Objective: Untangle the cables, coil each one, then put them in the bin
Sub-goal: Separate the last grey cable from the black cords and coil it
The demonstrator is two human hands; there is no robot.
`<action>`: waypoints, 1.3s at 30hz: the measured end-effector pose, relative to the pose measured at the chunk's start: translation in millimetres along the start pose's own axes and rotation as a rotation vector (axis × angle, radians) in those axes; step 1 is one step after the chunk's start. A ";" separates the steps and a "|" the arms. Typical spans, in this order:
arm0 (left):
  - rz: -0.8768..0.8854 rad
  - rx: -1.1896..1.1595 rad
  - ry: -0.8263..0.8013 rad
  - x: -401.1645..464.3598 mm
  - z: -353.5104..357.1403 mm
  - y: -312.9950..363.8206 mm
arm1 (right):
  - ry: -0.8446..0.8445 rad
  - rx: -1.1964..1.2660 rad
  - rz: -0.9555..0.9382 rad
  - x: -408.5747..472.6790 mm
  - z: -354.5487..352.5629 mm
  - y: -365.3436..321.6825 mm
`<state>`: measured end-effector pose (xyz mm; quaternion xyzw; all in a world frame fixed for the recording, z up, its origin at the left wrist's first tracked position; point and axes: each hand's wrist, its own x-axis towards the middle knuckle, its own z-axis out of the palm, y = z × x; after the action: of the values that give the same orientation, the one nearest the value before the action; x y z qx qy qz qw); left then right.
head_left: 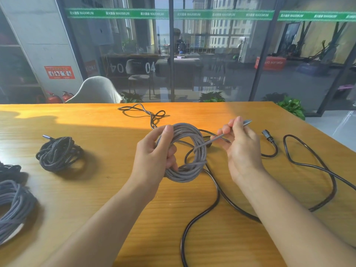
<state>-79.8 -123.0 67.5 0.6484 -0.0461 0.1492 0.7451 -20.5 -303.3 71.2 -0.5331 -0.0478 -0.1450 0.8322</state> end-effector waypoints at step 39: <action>0.047 0.146 0.161 -1.3 -0.4 -13.7 | -0.596 -0.842 -0.608 -34.8 11.8 30.7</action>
<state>-77.2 -124.4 54.1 0.6856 0.0100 0.2214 0.6935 -43.8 -274.1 41.3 -0.7971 -0.3680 -0.2272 0.4213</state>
